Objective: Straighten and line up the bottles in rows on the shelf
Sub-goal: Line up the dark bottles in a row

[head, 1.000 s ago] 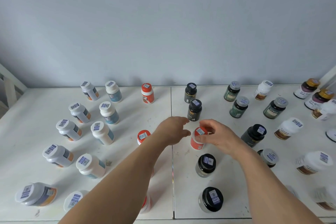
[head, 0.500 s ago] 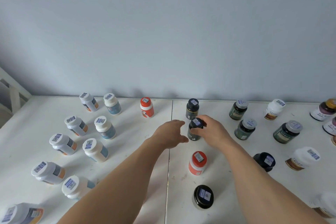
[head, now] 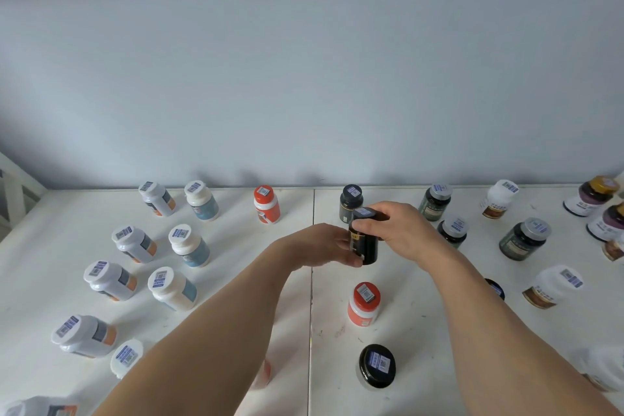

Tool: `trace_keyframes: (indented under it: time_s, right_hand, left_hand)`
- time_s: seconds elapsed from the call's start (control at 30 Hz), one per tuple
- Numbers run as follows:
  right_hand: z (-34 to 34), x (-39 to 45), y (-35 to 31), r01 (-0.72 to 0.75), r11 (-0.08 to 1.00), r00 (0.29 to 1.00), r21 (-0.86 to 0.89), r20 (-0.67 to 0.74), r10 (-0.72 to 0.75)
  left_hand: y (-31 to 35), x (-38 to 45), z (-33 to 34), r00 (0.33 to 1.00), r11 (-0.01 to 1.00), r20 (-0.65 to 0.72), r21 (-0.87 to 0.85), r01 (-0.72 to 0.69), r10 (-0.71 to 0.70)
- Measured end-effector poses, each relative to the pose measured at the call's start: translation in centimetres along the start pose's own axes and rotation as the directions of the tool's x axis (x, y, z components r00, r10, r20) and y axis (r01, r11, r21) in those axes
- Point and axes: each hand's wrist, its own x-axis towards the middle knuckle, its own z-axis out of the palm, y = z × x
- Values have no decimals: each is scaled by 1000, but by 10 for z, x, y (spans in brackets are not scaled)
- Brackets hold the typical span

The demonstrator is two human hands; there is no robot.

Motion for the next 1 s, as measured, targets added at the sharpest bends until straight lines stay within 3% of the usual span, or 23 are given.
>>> trace_keyframes:
  time_s: [0.7, 1.0]
  right_hand:
    - [5, -10, -7, -7, 996, 1000, 86, -9, 8]
    - [9, -13, -1, -23, 995, 999, 101, 27, 21]
  left_hand:
    - [-8, -1, -3, 999, 998, 44, -63, -20, 23]
    - [-8, -4, 3, 1000, 1000, 27, 20, -7, 7]
